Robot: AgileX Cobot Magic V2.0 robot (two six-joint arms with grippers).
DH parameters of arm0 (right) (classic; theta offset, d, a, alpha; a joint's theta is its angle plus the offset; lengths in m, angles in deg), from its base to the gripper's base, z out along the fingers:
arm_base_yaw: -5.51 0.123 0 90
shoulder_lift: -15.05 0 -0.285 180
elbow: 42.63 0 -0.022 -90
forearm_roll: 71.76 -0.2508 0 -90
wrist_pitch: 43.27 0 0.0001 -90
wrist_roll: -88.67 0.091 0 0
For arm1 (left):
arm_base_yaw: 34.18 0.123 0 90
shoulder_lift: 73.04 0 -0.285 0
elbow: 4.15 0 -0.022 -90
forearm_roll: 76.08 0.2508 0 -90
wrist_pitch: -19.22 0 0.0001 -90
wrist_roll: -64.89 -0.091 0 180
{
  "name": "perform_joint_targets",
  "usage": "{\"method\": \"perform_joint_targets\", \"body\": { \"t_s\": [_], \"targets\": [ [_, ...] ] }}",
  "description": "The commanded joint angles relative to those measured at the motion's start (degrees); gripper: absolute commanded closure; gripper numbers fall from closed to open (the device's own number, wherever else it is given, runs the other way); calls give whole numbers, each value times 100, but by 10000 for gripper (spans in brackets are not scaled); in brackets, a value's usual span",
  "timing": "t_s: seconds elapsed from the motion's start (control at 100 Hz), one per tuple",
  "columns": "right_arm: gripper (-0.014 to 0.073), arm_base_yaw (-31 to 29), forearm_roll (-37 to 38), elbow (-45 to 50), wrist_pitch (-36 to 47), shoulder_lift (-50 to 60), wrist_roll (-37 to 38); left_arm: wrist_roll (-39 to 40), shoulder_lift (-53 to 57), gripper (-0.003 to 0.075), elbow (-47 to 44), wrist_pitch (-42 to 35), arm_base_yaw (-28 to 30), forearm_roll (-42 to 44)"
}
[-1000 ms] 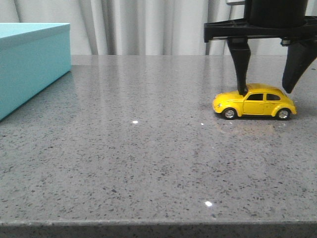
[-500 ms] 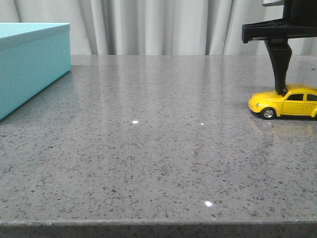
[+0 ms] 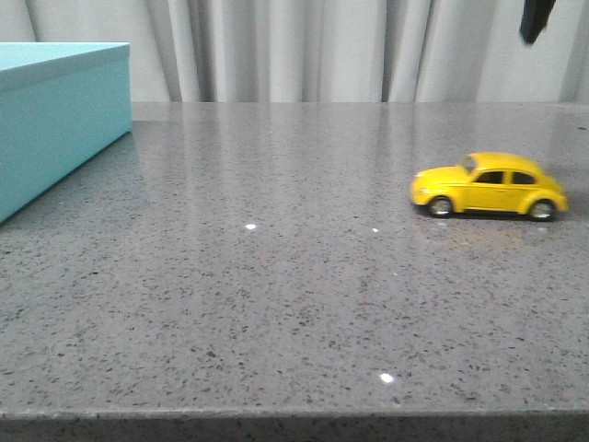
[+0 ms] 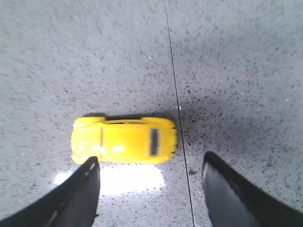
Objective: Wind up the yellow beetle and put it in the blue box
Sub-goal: 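Release the car with the right gripper so it drives toward the box, then lower the left gripper over the car and grasp it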
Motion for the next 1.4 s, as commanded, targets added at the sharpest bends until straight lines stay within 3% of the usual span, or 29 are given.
{"method": "perform_joint_targets", "body": {
  "t_s": [0.0, 0.5, 0.91, 1.11, 1.29, 1.39],
  "targets": [
    [125, 5, 102, -114, 313, 394, -77, 70, -53, 352, 215, -470, -45, 6],
    [125, 5, 24, -33, 850, 893, -474, 70, -53, 352, 215, -470, -45, -4],
    [125, 5, -42, 1345, 2043, 2261, -474, 70, -146, 352, 250, -467, -45, -151],
    [125, 5, -137, 1718, 2072, 2786, -474, 52, -643, 349, 810, 211, -45, -151],
    [125, 5, -258, 1744, 2040, 2953, -474, -424, -1229, 238, 1492, 639, -382, -151],
    [125, 5, -257, 1744, 2035, 2966, -474, -795, -1676, 226, 1967, 1243, -745, -151]
  ]
}}
